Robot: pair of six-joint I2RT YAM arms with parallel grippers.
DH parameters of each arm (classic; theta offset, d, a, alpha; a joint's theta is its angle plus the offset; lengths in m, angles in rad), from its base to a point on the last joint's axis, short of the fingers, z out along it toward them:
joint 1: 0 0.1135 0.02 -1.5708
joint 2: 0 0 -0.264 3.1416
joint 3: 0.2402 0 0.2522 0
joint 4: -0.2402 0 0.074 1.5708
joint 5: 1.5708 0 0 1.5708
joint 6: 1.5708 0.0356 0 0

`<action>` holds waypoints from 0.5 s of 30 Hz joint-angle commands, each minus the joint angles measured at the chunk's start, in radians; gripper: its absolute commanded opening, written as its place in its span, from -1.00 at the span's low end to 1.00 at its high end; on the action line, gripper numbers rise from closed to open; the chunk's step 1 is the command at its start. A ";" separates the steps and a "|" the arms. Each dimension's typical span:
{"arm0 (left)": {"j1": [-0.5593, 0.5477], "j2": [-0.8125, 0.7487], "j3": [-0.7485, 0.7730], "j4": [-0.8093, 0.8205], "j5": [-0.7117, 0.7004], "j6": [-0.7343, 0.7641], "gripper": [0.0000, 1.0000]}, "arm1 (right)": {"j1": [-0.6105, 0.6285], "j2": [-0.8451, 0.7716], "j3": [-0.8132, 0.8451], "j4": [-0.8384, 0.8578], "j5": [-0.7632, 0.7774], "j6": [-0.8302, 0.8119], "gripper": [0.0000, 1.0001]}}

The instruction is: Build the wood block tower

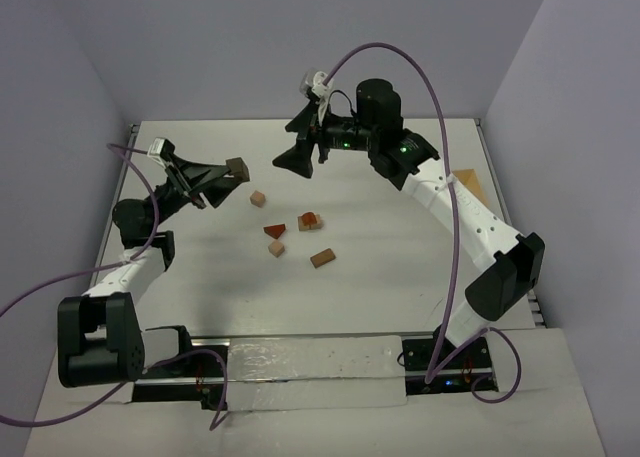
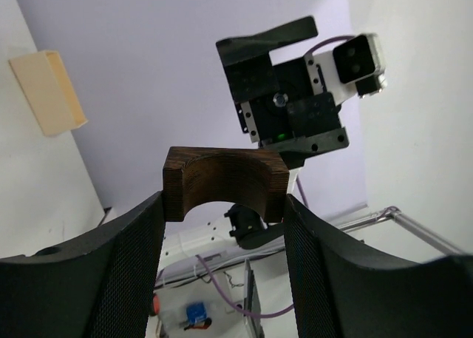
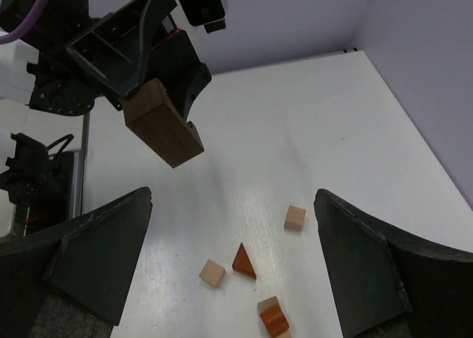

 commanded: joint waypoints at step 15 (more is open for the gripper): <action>0.012 -0.018 0.051 0.608 -0.074 -0.279 -0.94 | 0.120 0.108 0.155 -0.025 -0.049 -0.088 0.99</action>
